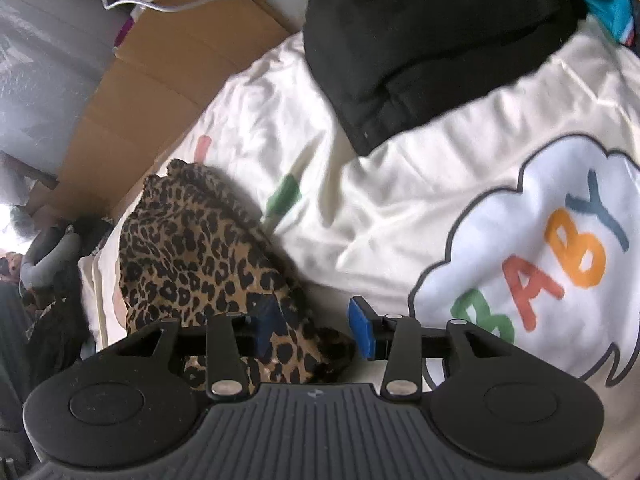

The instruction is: Fold clothes

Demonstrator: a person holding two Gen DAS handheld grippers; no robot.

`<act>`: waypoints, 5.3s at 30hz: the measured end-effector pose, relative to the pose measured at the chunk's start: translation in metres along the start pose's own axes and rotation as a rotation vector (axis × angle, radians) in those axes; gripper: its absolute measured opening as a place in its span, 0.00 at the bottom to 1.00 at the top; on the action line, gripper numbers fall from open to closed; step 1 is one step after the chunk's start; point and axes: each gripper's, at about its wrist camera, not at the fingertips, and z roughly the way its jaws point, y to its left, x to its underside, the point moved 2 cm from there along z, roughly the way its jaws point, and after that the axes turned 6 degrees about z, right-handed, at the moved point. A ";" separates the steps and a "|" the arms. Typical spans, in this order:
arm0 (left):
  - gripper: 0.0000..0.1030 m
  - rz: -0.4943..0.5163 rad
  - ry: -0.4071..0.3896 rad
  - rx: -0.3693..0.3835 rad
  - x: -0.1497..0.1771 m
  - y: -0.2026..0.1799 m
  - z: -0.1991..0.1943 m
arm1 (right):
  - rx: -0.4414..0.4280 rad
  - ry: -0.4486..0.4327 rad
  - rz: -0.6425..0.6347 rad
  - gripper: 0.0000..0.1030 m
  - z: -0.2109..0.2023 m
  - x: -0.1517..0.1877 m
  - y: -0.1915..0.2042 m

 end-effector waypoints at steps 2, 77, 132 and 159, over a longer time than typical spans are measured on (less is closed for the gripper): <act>0.47 0.026 -0.009 -0.009 -0.008 -0.007 -0.001 | -0.004 0.000 -0.029 0.46 0.000 0.000 0.006; 0.52 0.322 -0.130 -0.094 -0.233 -0.120 0.135 | 0.072 0.037 -0.509 0.54 0.194 -0.075 0.218; 0.41 0.431 -0.121 -0.189 -0.234 -0.152 0.198 | 0.167 0.119 -0.596 0.36 0.155 -0.060 0.152; 0.22 0.589 -0.170 -0.114 -0.206 -0.197 0.148 | 0.152 0.107 -0.559 0.00 0.124 -0.072 0.124</act>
